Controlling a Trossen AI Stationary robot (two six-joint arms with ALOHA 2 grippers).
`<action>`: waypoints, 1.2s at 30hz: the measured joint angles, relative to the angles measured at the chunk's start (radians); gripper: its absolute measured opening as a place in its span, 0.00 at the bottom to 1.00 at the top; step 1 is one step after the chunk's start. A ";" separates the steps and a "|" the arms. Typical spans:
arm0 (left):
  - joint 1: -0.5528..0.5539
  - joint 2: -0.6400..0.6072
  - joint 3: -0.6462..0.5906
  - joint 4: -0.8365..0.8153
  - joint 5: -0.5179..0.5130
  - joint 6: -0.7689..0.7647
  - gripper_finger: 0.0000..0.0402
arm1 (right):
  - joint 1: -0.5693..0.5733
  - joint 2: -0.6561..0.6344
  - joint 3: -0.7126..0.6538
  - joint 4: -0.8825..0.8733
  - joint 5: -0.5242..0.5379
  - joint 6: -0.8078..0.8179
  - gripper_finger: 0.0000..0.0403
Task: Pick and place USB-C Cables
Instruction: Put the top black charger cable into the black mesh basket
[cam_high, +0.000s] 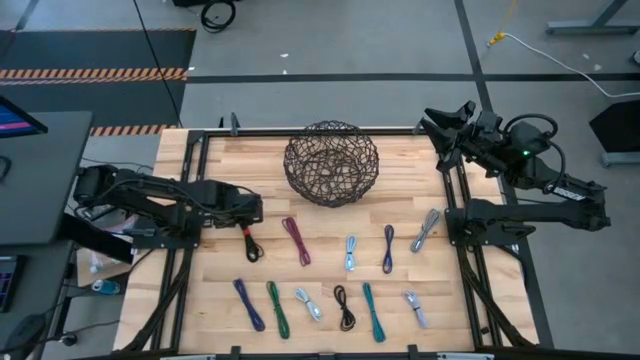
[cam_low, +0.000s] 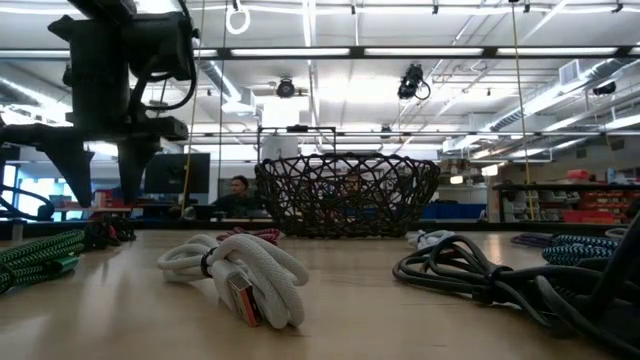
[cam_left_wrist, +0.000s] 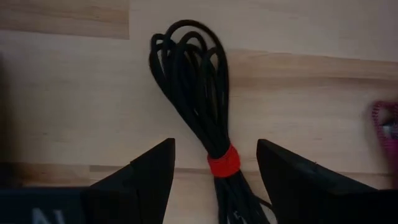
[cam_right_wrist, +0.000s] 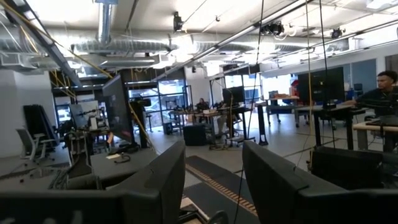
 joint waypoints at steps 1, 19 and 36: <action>0.000 0.004 0.000 -0.004 0.005 0.000 0.58 | 0.000 0.000 0.000 0.000 0.000 0.000 0.41; 0.000 0.183 0.000 0.056 -0.018 0.024 0.58 | 0.001 0.000 0.000 0.002 -0.001 0.000 0.41; 0.000 0.190 0.001 0.161 -0.106 0.166 0.05 | 0.001 0.000 0.000 0.002 0.000 0.001 0.41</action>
